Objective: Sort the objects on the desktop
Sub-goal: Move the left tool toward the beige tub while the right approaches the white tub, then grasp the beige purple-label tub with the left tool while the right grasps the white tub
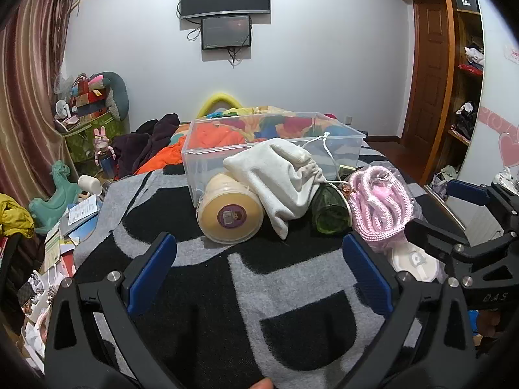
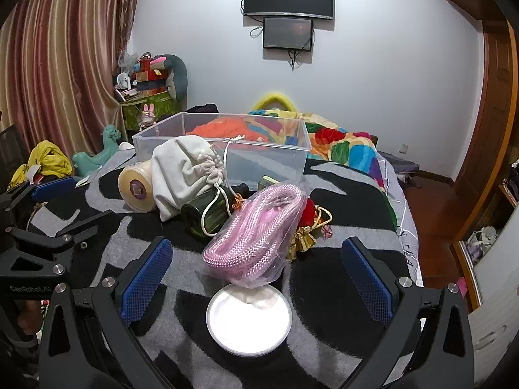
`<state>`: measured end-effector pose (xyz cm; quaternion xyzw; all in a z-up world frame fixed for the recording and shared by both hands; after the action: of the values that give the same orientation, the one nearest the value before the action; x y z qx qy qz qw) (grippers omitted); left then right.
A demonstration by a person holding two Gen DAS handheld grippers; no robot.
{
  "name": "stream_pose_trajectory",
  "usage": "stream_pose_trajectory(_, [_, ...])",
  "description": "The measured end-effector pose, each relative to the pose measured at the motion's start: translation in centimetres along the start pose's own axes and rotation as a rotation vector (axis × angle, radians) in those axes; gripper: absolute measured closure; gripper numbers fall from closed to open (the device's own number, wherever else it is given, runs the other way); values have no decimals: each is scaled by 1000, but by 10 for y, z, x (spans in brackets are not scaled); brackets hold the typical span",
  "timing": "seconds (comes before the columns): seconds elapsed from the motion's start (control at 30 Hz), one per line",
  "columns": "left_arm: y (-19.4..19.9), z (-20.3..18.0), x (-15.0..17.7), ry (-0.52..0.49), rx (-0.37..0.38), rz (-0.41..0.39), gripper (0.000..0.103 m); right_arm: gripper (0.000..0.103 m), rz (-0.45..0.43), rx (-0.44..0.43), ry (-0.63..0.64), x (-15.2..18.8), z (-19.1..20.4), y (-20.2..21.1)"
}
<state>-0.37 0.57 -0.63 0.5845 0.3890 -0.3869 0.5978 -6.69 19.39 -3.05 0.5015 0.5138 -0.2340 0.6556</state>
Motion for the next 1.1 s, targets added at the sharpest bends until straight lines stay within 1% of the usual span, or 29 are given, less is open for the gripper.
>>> stream_pose_trajectory(0.63, [-3, 2, 3, 20, 9, 18, 0, 0, 18, -9, -14, 3, -2, -2])
stream_pose_trajectory(0.83, [-2, 3, 2, 17, 3, 4, 0, 0, 19, -7, 1, 3, 0, -1])
stream_pose_trajectory(0.97, [-6, 10, -1, 24, -6, 11, 0, 0, 31, -3, 21, 7, 1, -2])
stream_pose_trajectory(1.1, [-14, 21, -5, 37, 6, 37, 0, 0, 54, 0, 27, 12, -2, -3])
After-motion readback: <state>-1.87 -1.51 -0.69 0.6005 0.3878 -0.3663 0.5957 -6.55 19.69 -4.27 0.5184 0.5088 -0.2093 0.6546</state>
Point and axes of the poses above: each gripper's, at about its wrist camera, not at the fingertips, and y roughly against the way its jaws point, z to its left, x to its underside, the point moved 1 cm from there along -y, roughly the way its jaws point, and after that the axes turned 10 degrees about -z, right-handed, at the moved point
